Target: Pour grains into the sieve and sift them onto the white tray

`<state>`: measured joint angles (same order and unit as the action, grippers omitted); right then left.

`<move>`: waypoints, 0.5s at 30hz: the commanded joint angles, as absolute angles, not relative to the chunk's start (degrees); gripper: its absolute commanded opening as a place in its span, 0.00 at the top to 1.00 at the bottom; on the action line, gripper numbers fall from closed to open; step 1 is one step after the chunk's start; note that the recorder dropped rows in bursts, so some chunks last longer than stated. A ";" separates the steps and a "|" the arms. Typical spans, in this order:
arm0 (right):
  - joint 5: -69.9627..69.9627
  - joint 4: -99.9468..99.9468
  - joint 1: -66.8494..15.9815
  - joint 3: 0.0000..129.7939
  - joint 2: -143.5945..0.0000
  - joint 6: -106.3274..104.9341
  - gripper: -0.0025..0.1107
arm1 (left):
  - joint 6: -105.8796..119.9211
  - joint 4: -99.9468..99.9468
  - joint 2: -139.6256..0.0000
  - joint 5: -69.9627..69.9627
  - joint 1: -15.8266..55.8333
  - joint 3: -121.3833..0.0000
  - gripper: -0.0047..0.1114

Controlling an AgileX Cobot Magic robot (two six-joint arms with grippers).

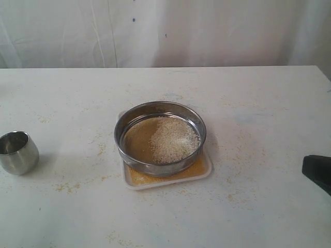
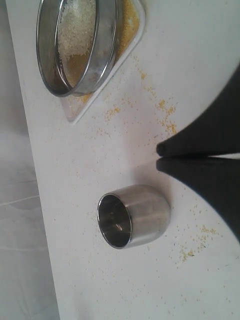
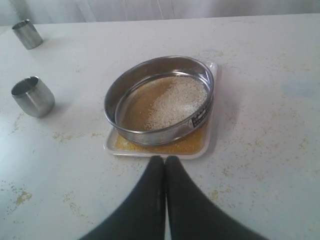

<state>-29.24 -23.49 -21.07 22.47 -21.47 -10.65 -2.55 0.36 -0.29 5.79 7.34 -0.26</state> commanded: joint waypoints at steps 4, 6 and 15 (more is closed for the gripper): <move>-29.47 -23.76 -21.08 22.10 -18.44 -9.97 0.98 | -2.65 0.00 0.00 5.62 7.33 0.00 0.96; -29.47 -23.76 -21.08 22.10 -18.50 -9.32 0.98 | -2.65 0.00 0.00 5.62 7.33 0.00 0.96; -12.86 -14.49 -20.83 15.79 -12.68 -7.04 0.98 | -2.65 0.00 0.00 5.62 7.33 0.00 0.96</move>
<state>-19.36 -19.95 -21.14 19.19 -16.26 -8.98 -2.55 0.36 -0.29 5.79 7.34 -0.26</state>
